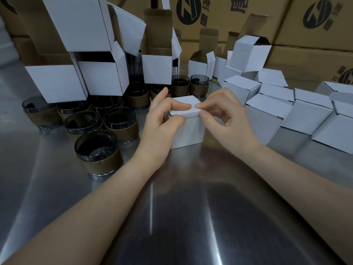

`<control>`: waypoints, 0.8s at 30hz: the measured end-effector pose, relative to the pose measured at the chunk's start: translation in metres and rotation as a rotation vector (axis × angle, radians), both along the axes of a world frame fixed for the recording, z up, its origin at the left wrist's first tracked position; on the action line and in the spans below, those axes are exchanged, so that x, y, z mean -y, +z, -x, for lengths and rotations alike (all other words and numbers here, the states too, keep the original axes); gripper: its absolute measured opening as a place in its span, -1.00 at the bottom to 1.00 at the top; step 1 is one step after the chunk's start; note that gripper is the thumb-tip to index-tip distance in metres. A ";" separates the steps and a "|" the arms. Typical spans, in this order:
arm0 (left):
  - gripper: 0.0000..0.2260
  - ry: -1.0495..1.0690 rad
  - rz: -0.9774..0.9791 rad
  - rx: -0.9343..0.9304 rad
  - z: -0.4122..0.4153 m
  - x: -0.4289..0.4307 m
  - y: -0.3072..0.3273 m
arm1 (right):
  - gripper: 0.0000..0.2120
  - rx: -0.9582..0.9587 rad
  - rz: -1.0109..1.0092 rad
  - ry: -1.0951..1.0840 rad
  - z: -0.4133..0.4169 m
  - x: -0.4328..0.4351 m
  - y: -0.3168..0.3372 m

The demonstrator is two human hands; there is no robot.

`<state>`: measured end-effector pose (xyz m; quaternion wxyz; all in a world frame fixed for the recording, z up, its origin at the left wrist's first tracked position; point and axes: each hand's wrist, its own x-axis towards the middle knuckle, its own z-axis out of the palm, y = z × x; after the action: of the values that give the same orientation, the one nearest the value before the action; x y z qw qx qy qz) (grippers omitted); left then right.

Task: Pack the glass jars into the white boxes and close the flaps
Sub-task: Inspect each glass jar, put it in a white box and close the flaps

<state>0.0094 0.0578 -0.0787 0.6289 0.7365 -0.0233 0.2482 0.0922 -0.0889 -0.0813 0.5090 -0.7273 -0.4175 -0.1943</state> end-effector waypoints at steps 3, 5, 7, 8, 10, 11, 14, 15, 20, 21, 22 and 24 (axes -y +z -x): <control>-0.81 0.009 0.049 -0.010 -0.001 -0.001 0.000 | -0.90 0.060 0.064 -0.002 0.002 0.000 0.000; -0.79 0.018 0.051 -0.018 -0.002 -0.002 -0.001 | -0.91 0.112 0.106 -0.002 0.004 0.001 -0.001; -0.76 0.021 0.017 -0.023 -0.003 -0.001 -0.002 | -0.91 0.127 0.120 -0.008 0.004 0.002 -0.002; -0.75 0.015 0.008 -0.028 -0.003 -0.001 -0.002 | -0.91 0.130 0.119 -0.010 0.004 0.002 -0.003; -0.71 0.001 0.027 -0.035 -0.005 -0.002 -0.003 | -0.92 0.148 0.120 -0.018 0.003 0.003 -0.003; -0.69 -0.005 0.041 -0.040 -0.006 -0.001 -0.003 | -0.93 0.161 0.122 -0.025 0.003 0.003 -0.002; -0.66 -0.003 0.077 -0.067 -0.007 0.001 -0.002 | -0.95 0.200 0.130 -0.048 0.003 0.002 -0.002; -0.65 0.002 0.100 -0.077 -0.007 0.001 -0.001 | -0.96 0.211 0.132 -0.054 0.003 0.001 -0.002; -0.64 -0.005 0.210 -0.113 -0.004 0.006 0.008 | -0.93 0.318 0.169 -0.113 0.003 0.000 -0.003; -0.63 -0.006 0.214 -0.111 -0.003 0.006 0.008 | -0.90 0.338 0.189 -0.122 0.003 0.000 -0.002; -0.64 -0.004 0.212 -0.100 -0.003 0.006 0.006 | -0.86 0.339 0.215 -0.122 0.003 -0.001 -0.002; -0.65 0.007 0.218 -0.070 -0.004 0.005 0.001 | -0.74 0.297 0.295 -0.117 0.006 -0.001 0.001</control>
<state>0.0133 0.0532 -0.0776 0.7049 0.6718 0.0283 0.2258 0.0863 -0.0875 -0.0806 0.3178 -0.7802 -0.4689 -0.2653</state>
